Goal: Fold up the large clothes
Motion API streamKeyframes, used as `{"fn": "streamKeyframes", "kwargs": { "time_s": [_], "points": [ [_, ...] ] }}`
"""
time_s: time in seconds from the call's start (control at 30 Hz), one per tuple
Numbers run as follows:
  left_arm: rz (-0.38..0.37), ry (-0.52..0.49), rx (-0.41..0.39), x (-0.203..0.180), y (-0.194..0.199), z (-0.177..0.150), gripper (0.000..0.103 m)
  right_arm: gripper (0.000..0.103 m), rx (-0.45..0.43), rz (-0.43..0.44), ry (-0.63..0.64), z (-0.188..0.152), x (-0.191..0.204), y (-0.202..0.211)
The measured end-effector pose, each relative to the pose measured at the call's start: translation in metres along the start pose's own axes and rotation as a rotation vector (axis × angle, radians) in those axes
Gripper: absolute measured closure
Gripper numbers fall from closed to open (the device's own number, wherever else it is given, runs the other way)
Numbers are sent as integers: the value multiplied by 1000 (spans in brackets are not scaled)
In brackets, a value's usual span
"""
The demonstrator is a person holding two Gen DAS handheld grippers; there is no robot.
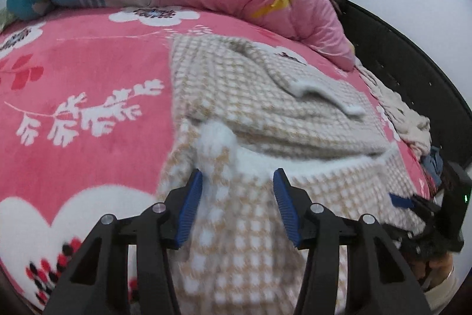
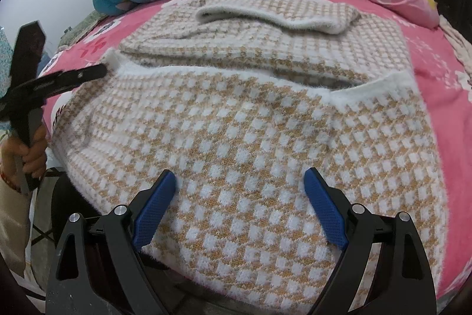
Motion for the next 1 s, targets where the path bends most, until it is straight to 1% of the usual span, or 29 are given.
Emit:
{"fn": "streamKeyframes", "kwargs": {
  "time_s": [0.03, 0.1, 0.2, 0.27, 0.33, 0.43, 0.47, 0.5, 0.6, 0.77, 0.83, 1.0],
  "points": [
    [3, 5, 5, 3, -3, 3, 55, 19, 2, -1, 0, -1, 0, 0],
    [-20, 10, 31, 5, -12, 9, 53, 19, 1, -1, 0, 0, 0, 0],
    [-18, -3, 86, 4, -26, 11, 50, 19, 0, 2, 3, 0, 0, 0],
    [-17, -11, 99, 3, -28, 11, 49, 19, -2, 2, 6, 0, 0, 0],
    [-39, -18, 113, 0, -24, 9, 49, 19, 1, 2, 6, 0, 0, 0],
    [-101, -40, 124, -7, -14, 2, 49, 19, 0, 3, 7, 0, 1, 0],
    [-92, -57, 125, -9, -12, -1, 49, 19, 0, 4, 8, 0, 1, 0],
    [-55, -83, 133, -8, -12, -6, 49, 19, -1, 4, 9, 0, 1, -1],
    [62, -104, 173, 0, -19, -18, 49, 19, -3, 5, 9, 0, 1, 0],
    [176, -140, 154, -2, -20, -22, 49, 19, -3, 4, 9, 0, 0, 0],
    [200, -137, 140, -3, -21, -23, 49, 19, -3, 4, 10, 0, 0, 0],
    [221, -128, 126, -3, -20, -24, 48, 19, -2, 5, 10, -1, 0, 0]
  ]
}}
Point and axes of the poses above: each gripper's, at about its wrist camera, not at the fingertips, and y roughly against the way its jaws point, x to its left, z to its top, the point moved 10 cm from there along -y, roughly the way its jaws point, and after that the axes turned 12 degrees about x, right-handed, at the moved point
